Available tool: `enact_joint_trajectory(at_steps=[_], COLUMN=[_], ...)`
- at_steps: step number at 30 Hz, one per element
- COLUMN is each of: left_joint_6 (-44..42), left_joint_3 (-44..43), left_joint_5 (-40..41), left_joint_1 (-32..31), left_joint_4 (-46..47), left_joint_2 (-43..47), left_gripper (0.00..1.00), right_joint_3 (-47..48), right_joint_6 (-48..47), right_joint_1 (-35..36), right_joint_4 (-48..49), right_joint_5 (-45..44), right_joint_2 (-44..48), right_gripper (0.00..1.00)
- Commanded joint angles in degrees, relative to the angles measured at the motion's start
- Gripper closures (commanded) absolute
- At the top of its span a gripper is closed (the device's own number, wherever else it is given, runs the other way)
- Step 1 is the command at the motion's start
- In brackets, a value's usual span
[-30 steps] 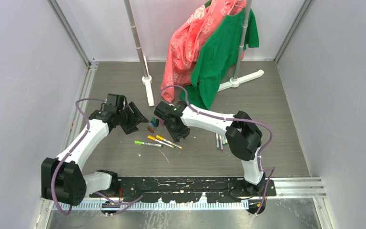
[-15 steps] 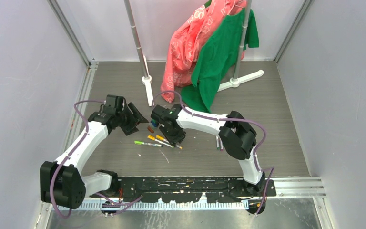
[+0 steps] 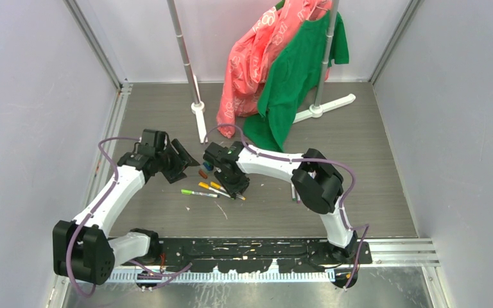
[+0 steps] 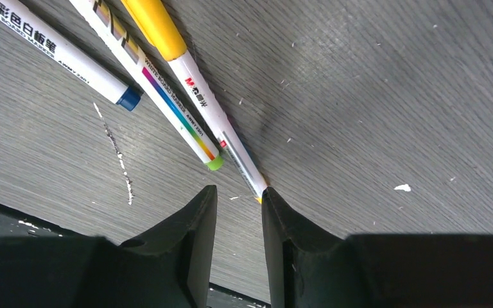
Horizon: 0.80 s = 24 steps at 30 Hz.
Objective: Open the pen caps
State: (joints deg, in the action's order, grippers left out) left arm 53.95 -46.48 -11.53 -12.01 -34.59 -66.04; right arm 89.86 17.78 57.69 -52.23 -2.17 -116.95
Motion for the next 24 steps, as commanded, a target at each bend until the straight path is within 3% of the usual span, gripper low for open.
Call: enact_joint_trajectory(at_steps=[1,24], left_joint_6=[0.8,1.6], left_joint_3=[0.3,1.2], left_joint_5=[0.6,2.2], left_joint_1=[-0.1,-0.1], left_joint_4=[0.6,-1.4], left_joint_2=[2.3,4.5], left_gripper=[0.36,0.36], right_joint_3=[-0.5,-5.9], right_joint_6=[-1.3,-3.9], right_joint_1=[0.2,-2.4], right_joint_4=[1.7,6.4], right_joint_5=[1.0,4.2], right_joint_2=[-0.2,-2.5], right_gripper=[0.62,0.64])
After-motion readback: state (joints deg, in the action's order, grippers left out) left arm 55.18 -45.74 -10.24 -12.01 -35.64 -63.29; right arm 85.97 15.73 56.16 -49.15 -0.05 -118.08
